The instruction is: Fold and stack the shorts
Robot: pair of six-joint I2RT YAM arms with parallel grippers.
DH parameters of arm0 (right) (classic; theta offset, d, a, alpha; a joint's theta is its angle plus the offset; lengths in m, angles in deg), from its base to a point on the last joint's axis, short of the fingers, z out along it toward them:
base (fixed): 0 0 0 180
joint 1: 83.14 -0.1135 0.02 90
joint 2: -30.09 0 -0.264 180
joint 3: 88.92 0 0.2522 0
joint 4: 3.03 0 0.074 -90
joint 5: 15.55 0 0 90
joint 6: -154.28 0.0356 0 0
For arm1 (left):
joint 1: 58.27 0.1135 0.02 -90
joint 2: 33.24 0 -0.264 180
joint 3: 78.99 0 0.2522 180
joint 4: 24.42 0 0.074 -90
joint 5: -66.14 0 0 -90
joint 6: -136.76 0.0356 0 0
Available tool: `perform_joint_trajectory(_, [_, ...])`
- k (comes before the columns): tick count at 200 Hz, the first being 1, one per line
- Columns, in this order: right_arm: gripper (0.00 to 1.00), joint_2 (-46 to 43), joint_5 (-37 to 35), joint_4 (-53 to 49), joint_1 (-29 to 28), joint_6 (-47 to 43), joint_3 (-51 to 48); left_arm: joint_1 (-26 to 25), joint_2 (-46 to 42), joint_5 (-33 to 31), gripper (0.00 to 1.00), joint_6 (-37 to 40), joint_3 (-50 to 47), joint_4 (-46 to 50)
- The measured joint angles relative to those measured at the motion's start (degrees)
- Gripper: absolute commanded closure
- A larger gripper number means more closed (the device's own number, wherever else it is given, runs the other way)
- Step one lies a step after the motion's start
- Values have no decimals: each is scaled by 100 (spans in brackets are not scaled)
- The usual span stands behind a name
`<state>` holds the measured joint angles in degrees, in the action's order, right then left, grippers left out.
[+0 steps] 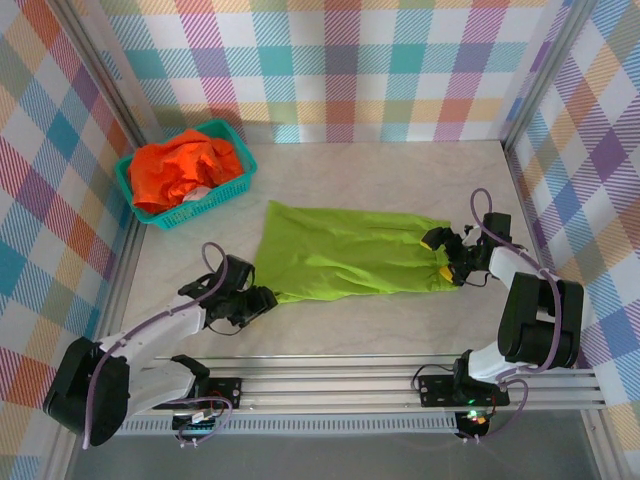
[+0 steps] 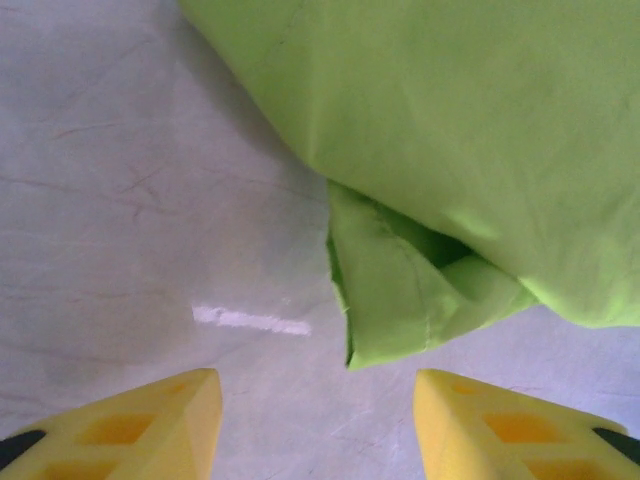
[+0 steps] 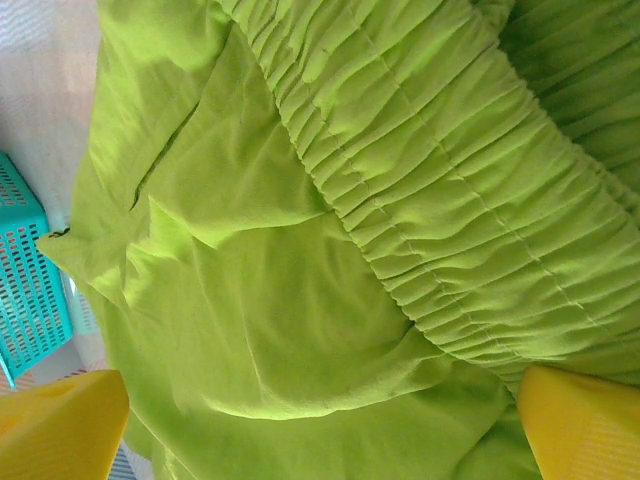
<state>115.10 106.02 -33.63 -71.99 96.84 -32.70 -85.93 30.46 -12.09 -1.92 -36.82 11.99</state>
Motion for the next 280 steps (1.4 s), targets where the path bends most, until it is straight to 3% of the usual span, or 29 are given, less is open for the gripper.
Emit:
perform_joint_trajectory(43, [0, -11, -4, 15, -15, -2, -13, 0, 24, 35, 58, 11, 0, -374])
perform_joint_trajectory(105, [0, -9, -2, 20, -15, -2, -15, 0, 435, 122, 80, 7, 0, -684])
perform_joint_trajectory(139, [0, -4, -7, 24, -15, -2, -15, 0, 487, 26, 100, 61, 31, -693])
perform_joint_trajectory(215, [0, 98, -79, 15, -37, 20, 39, 280, -164, -804, 100, 509, 446, 420])
perform_joint_trajectory(260, [0, 203, 162, 33, -114, 61, 76, 610, -518, -846, 100, 564, 308, 723])
perform_joint_trajectory(280, [0, 212, 264, 31, -114, 63, 76, 616, -516, -791, 88, 562, 170, 741])
